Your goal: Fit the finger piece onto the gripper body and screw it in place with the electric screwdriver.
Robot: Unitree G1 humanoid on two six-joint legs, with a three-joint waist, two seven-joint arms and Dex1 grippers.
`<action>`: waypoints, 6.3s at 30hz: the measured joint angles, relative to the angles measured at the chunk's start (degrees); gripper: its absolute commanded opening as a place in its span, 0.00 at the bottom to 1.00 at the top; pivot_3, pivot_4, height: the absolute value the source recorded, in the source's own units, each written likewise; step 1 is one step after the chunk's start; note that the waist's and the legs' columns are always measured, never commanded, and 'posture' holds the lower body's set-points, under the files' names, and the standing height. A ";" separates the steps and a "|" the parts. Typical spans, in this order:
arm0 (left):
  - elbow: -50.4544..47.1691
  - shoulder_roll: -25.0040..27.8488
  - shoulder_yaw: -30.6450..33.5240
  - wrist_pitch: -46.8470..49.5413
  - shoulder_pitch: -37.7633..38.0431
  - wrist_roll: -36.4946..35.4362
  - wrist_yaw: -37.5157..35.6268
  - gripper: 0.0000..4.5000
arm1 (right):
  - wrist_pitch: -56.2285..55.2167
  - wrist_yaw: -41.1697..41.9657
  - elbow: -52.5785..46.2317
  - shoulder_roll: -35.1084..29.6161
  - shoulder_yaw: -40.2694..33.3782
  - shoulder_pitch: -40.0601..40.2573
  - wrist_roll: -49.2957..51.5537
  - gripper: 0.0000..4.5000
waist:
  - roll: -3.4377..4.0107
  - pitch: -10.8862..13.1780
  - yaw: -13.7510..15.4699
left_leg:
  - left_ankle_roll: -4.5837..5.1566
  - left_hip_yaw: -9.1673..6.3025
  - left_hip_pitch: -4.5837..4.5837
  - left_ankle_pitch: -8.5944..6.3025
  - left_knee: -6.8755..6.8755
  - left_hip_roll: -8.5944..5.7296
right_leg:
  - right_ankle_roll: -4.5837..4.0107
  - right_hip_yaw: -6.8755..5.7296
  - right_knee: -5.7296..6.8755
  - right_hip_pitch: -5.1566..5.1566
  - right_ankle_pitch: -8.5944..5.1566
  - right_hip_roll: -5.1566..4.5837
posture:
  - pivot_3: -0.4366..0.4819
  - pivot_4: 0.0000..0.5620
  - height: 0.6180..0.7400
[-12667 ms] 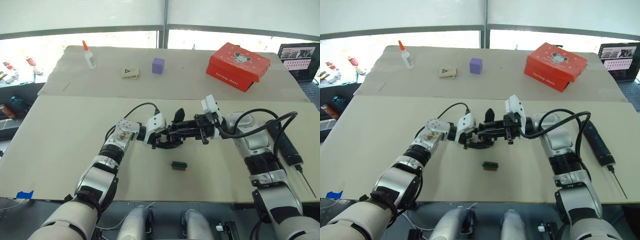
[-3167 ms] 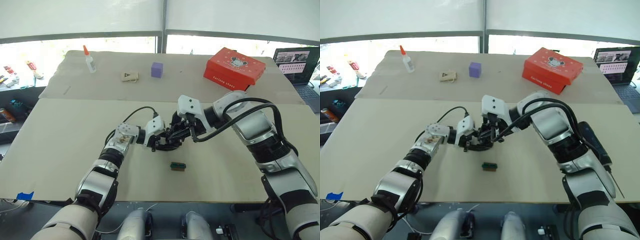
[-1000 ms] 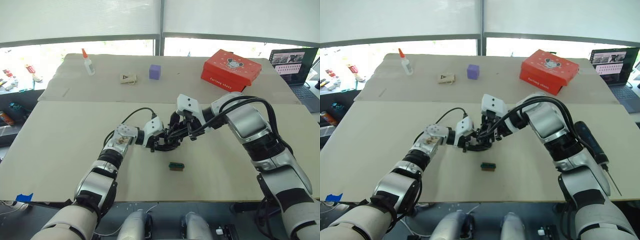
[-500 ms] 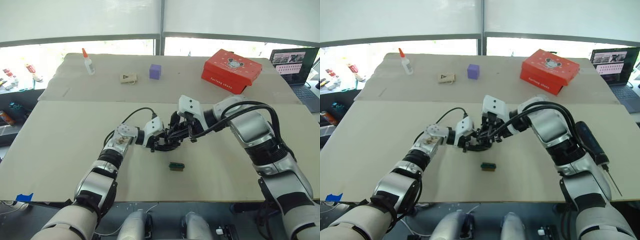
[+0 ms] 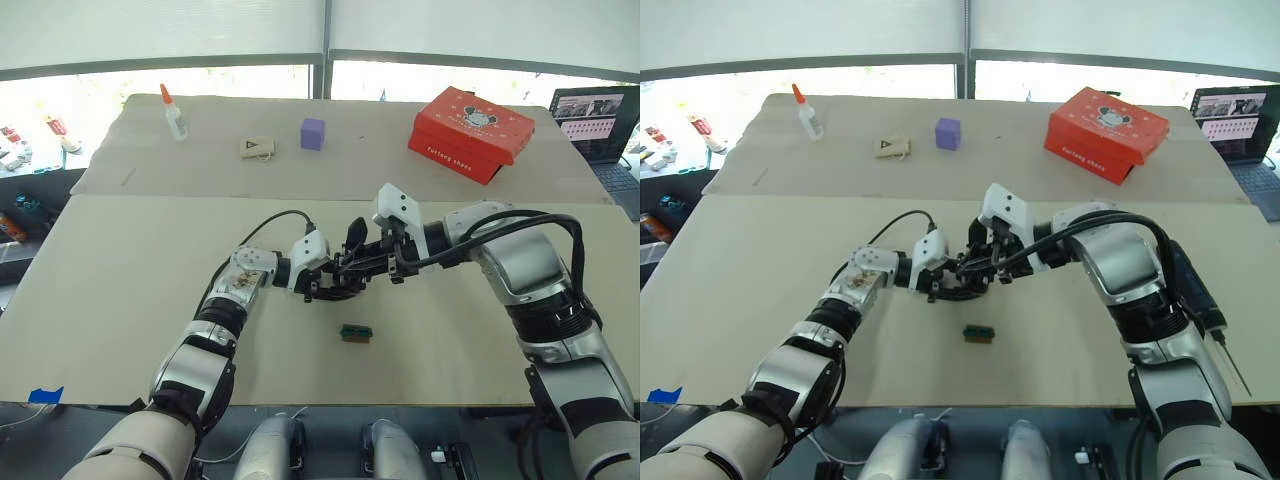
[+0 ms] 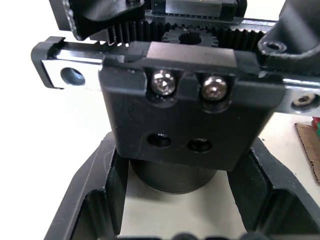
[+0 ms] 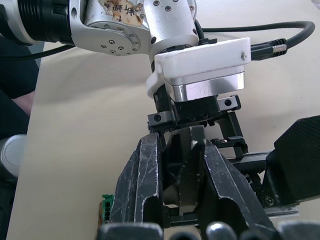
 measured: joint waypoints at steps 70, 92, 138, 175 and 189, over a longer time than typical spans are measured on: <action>-34.17 16.68 0.72 21.55 14.54 -8.09 -8.41 1.00 | 5.49 6.80 3.26 -29.22 -4.41 1.34 2.50 1.00 | 0.07 0.08 -0.78 | 0.00 0.03 0.10 0.00 0.11 0.16 | -0.03 0.16 -0.10 -0.04 0.02 -0.06 | 0.48 0.27 1.00; -81.39 37.84 16.05 60.43 16.07 -46.35 1.47 1.00 | -5.19 5.36 71.47 -24.75 11.07 -22.45 -30.31 1.00 | 0.84 0.43 -0.85 | -0.26 0.38 0.29 0.16 -0.06 0.34 | -0.07 0.56 -0.22 -0.02 -0.05 0.35 | 0.48 0.27 1.00; -82.01 40.44 12.58 57.72 13.87 -50.06 4.69 1.00 | -28.48 7.64 76.33 -21.81 -1.37 -13.66 -31.83 0.43 | 0.83 0.43 -2.02 | -0.36 0.79 0.85 0.20 -0.27 0.45 | -0.07 1.52 -0.20 0.11 -0.06 0.79 | 0.48 0.27 1.00; -74.65 33.01 4.42 31.20 34.26 -27.75 1.07 1.00 | -14.57 -11.72 -26.08 6.02 -24.45 30.82 23.54 0.43 | 0.98 0.62 0.74 | -0.17 0.79 0.77 0.07 -0.12 0.42 | -0.13 1.58 -0.04 0.03 0.01 0.75 | 0.48 0.27 1.00; -65.69 27.87 -0.18 24.22 34.24 -21.14 2.04 1.00 | -16.42 -16.88 -24.90 6.01 -20.79 31.29 23.07 0.43 | 0.97 0.62 0.68 | -0.17 0.80 0.77 0.07 -0.13 0.43 | -0.14 1.59 -0.05 0.01 0.01 0.75 | 0.48 0.27 1.00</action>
